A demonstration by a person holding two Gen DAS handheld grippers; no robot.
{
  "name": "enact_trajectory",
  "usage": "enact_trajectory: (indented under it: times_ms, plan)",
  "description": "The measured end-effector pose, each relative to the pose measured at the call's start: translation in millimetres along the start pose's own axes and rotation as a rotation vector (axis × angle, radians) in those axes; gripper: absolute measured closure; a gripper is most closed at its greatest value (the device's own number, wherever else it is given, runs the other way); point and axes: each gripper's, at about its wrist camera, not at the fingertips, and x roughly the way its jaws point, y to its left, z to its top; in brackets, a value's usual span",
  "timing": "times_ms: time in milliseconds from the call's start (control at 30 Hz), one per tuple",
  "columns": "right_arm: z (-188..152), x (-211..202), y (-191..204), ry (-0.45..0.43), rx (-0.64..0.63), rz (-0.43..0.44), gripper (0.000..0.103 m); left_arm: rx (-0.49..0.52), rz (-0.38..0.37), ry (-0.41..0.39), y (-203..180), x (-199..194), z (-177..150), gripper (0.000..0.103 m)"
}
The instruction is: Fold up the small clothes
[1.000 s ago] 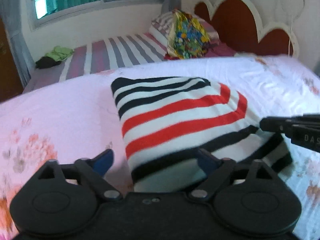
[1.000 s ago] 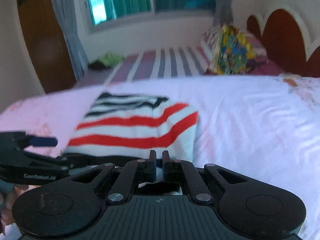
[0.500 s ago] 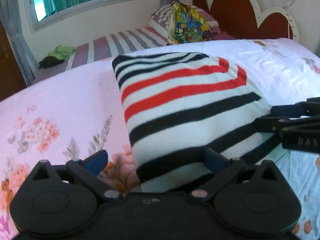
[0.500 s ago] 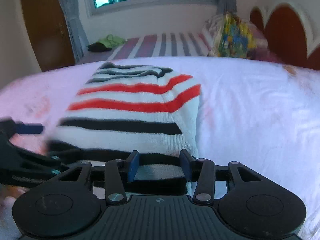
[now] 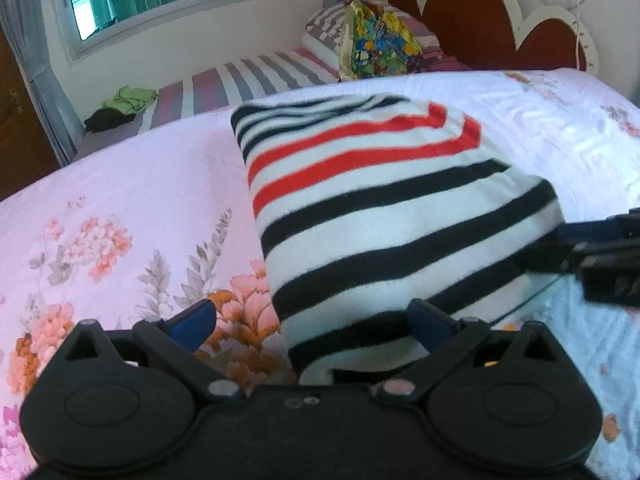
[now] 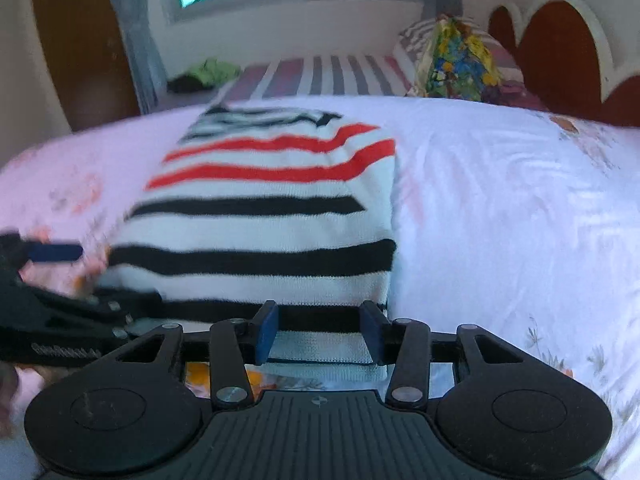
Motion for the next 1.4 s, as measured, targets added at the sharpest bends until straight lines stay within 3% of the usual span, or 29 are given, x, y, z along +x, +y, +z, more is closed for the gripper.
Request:
enact_trajectory:
  times_ms: [100,133,167,200,267,333,367,400,467,533,600,867,1000,1233,1400]
  plan:
    - [2.9,-32.6,-15.9,-0.141,0.000,-0.029,0.058,-0.031,-0.027,-0.055,15.9,-11.9,-3.4,0.005]
    - [1.1,-29.3,-31.3,-0.141,0.033,-0.026,0.058,-0.059,-0.046,-0.053,24.2,-7.9,-7.2,0.003]
    - [2.5,-10.2,-53.5,-0.010,0.121,-0.055,0.057,-0.087,-0.033,0.019,33.3,4.7,-10.4,0.007]
    - [2.2,-2.8,-70.1,0.050,0.196,-0.069,0.058,-0.135,-0.058,0.045,41.8,9.0,-11.9,0.008]
    - [-0.4,-16.8,-91.7,-0.018,0.289,0.012,0.058,-0.251,-0.131,0.020,60.0,3.9,-15.1,0.016]
    - [1.4,-22.5,-103.5,-0.035,0.371,0.109,0.054,-0.286,-0.167,0.001,67.6,2.3,-15.1,0.016]
    - [4.1,-19.0,-108.7,-0.029,0.414,0.166,0.046,-0.307,-0.217,0.006,71.0,5.6,-13.4,0.016]
    - [8.2,-15.7,-111.6,-0.031,0.440,0.195,0.030,-0.332,-0.261,0.014,74.9,9.2,-11.9,0.017]
    - [16.4,-3.3,-116.7,-0.036,0.472,0.245,0.028,-0.402,-0.355,0.036,82.5,21.0,-8.3,0.026]
    - [24.9,14.4,-120.7,0.003,0.494,0.290,0.028,-0.434,-0.392,0.056,84.1,31.2,-5.1,0.031]
    - [34.6,27.6,-121.5,0.023,0.489,0.335,0.028,-0.467,-0.433,0.070,88.8,42.3,-2.1,0.031]
    - [34.4,71.0,-125.5,0.124,0.423,0.373,0.029,-0.556,-0.586,0.110,94.0,86.5,9.6,0.030]
    - [34.0,79.8,-130.9,0.129,0.411,0.434,0.029,-0.562,-0.617,0.103,96.2,97.8,16.9,0.030]
    - [47.7,89.8,-114.1,0.132,0.324,0.430,0.029,-0.557,-0.634,0.095,97.9,108.0,25.4,0.030]
    - [48.6,94.0,-108.2,0.140,0.304,0.478,0.029,-0.539,-0.646,0.098,99.1,111.8,28.8,0.033]
